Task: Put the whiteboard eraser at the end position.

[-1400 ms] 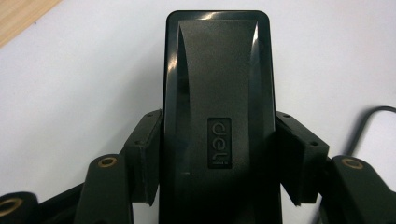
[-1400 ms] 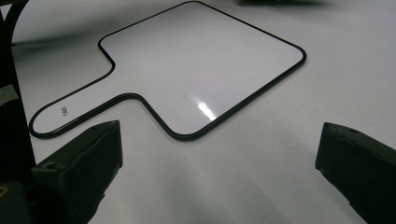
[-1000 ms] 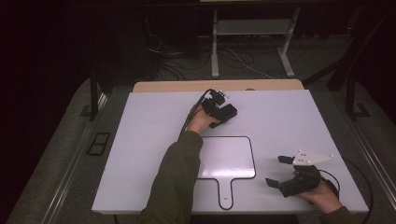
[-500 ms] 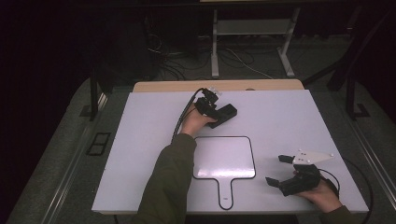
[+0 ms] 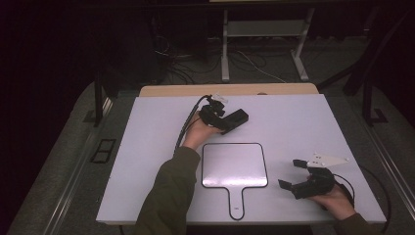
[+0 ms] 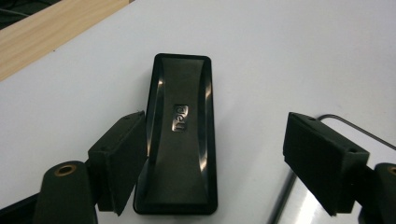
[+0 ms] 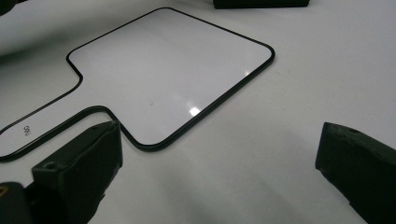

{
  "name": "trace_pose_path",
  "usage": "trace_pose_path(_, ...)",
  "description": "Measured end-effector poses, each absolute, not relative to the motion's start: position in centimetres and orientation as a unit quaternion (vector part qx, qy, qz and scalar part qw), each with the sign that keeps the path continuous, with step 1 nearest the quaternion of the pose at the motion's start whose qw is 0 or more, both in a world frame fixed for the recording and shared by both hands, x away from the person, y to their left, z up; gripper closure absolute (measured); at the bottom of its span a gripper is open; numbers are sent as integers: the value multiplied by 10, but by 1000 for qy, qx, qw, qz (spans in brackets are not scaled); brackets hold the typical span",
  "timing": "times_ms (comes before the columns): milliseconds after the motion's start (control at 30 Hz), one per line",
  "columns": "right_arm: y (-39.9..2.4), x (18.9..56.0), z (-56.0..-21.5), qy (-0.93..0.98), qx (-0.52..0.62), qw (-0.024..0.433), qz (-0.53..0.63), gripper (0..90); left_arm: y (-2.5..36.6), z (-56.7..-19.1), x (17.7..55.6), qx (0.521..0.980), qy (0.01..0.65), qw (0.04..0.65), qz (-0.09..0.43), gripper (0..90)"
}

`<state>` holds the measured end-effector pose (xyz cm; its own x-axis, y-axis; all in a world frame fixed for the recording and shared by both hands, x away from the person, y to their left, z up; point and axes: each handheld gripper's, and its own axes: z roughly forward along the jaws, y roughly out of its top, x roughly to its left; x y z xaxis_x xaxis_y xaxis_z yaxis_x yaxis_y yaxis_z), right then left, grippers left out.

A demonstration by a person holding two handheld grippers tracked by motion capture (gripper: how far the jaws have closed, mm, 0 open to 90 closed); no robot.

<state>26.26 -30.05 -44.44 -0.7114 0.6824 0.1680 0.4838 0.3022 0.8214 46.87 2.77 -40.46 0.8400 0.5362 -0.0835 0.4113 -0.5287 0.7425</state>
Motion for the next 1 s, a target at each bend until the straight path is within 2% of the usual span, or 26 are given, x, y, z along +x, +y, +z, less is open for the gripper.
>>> trace_pose_path(300,-307,265,-445,791,374,108,471,0,40,-397,446,853,271,441,72,175)
trace_pose_path(800,-309,263,-443,782,390,112,474,0,67,-394,395,845,266,457,86,119)
trace_pose_path(1000,-309,262,-444,781,390,114,475,0,75,-399,376,842,271,457,91,43)
